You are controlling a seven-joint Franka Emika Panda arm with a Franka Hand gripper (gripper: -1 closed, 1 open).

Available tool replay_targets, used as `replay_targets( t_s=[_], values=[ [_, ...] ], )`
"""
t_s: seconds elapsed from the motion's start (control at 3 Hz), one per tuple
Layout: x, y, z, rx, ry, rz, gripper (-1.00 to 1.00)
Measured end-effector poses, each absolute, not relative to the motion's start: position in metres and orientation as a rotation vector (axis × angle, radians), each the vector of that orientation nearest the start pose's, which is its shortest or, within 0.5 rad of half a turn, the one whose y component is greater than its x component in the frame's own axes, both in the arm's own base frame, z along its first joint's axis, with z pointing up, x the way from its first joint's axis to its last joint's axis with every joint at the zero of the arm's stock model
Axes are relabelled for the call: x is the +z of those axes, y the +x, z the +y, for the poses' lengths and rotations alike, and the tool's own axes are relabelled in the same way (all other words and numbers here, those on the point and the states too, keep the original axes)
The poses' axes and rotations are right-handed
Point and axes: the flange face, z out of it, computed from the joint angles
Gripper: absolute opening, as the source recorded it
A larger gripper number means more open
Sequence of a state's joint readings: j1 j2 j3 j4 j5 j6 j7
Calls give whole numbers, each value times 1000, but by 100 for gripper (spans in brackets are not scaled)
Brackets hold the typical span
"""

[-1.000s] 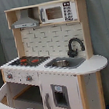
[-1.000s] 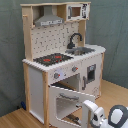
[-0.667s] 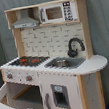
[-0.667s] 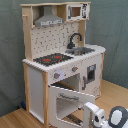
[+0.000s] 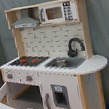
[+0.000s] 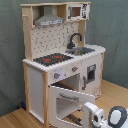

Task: Play with the kitchen

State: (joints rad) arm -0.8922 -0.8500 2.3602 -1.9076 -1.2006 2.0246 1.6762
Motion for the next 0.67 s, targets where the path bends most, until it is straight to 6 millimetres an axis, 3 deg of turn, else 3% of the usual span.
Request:
replay_targets(
  t_s=[0.67],
  values=[
    [165,131,530,1644,1753,751,-100]
  ],
)
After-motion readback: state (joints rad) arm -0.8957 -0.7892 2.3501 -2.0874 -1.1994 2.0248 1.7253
